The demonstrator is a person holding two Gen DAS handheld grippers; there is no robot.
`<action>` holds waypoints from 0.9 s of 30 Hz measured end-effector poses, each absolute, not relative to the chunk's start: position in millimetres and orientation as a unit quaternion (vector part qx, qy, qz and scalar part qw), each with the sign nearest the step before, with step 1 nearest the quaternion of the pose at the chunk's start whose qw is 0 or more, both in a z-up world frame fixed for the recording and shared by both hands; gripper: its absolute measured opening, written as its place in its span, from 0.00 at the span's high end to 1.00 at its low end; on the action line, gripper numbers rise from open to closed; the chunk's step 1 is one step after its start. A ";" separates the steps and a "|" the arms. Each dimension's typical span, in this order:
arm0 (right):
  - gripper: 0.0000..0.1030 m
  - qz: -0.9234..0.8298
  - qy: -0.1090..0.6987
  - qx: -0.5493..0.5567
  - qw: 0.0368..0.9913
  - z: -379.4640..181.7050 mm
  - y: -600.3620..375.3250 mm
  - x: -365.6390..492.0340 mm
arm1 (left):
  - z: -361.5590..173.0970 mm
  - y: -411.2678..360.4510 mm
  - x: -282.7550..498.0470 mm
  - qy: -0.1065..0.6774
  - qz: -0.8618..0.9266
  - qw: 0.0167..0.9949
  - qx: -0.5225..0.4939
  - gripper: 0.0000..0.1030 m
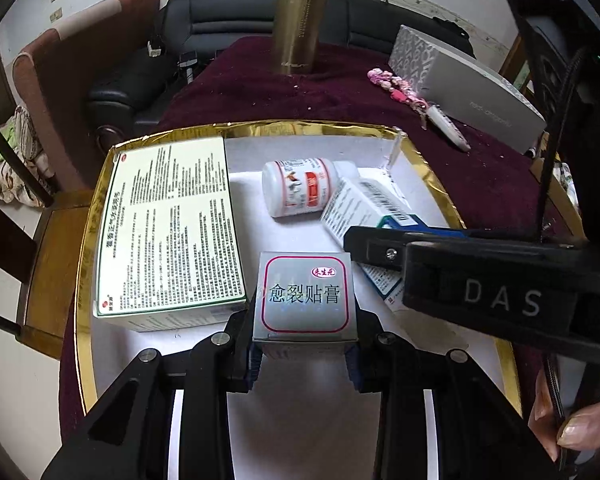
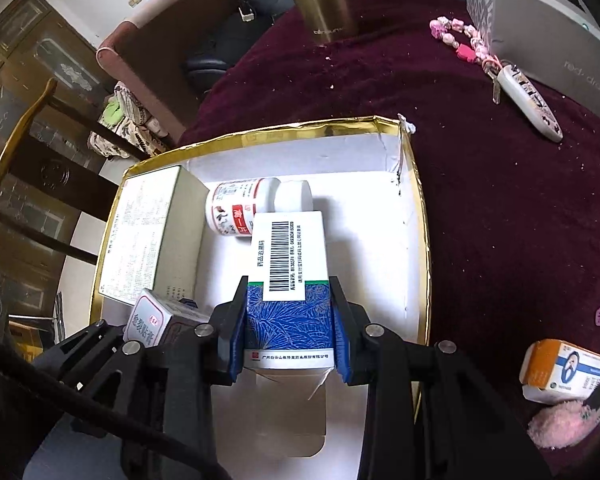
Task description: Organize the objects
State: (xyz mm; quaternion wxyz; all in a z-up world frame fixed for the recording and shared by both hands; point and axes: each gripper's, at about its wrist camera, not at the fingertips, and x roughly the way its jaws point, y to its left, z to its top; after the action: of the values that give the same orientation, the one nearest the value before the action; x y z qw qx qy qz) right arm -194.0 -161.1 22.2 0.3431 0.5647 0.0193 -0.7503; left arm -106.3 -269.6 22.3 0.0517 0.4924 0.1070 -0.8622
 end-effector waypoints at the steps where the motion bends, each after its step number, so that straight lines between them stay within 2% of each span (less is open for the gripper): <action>1: 0.69 -0.752 0.020 0.564 0.341 21.5 -161.0 -195.3 | 21.0 -270.7 -108.1 0.108 -0.861 0.052 0.494 0.72; 27: 0.69 -0.765 0.033 0.552 0.328 26.2 -170.1 -201.5 | 15.5 -272.3 -119.5 0.112 -0.869 0.058 0.479 0.72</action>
State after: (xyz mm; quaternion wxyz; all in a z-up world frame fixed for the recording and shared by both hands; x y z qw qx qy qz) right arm -201.5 -170.1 26.2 0.3284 0.5524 0.0327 -0.7655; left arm -119.5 -272.3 15.5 0.0577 0.4795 0.1117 -0.8685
